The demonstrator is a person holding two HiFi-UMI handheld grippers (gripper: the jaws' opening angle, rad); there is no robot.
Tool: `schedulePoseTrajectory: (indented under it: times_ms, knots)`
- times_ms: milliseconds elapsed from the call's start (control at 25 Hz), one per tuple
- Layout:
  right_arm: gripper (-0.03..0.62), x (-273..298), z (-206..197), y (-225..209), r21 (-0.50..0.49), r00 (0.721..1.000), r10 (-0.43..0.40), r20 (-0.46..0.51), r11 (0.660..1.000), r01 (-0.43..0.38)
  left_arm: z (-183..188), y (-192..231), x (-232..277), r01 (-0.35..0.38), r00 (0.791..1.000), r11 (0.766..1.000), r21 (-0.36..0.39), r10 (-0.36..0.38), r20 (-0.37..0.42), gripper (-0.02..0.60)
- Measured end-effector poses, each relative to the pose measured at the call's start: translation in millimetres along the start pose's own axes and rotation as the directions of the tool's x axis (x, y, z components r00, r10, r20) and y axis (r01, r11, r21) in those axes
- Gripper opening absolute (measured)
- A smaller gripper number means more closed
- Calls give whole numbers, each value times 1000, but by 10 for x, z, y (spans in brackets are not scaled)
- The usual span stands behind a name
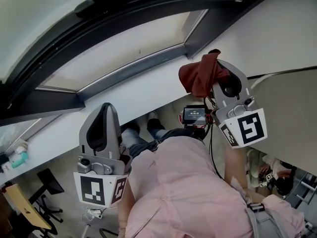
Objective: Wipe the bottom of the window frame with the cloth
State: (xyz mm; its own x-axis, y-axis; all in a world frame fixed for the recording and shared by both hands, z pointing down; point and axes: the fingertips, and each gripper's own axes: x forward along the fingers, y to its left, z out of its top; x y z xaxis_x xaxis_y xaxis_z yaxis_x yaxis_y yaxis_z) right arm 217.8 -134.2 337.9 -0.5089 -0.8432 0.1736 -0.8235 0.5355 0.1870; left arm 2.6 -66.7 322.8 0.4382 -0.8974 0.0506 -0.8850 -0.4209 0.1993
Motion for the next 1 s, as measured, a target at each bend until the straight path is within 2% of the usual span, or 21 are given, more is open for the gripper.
schedulePoseTrajectory:
  times_ms: [280, 480, 880, 1000]
  knots:
    - [54, 114, 34, 208, -29, 998, 67, 4, 997, -66, -29, -60, 52, 17, 1000, 1000, -2, -17, 2, -5]
    - [54, 233, 127, 247, -53, 998, 60, 8, 997, -60, 42, -68, 125, 58, 998, 998, 16, -59, 11, -5]
    - [57, 359, 269, 317, -29, 998, 38, 56, 999, -36, 32, -66, 145, 95, 995, 995, 25, -95, 5, -5]
    - [57, 532, 478, 318, -39, 994, 52, 97, 998, -49, 22, -171, 221, 125, 992, 992, 11, -125, 11, -5]
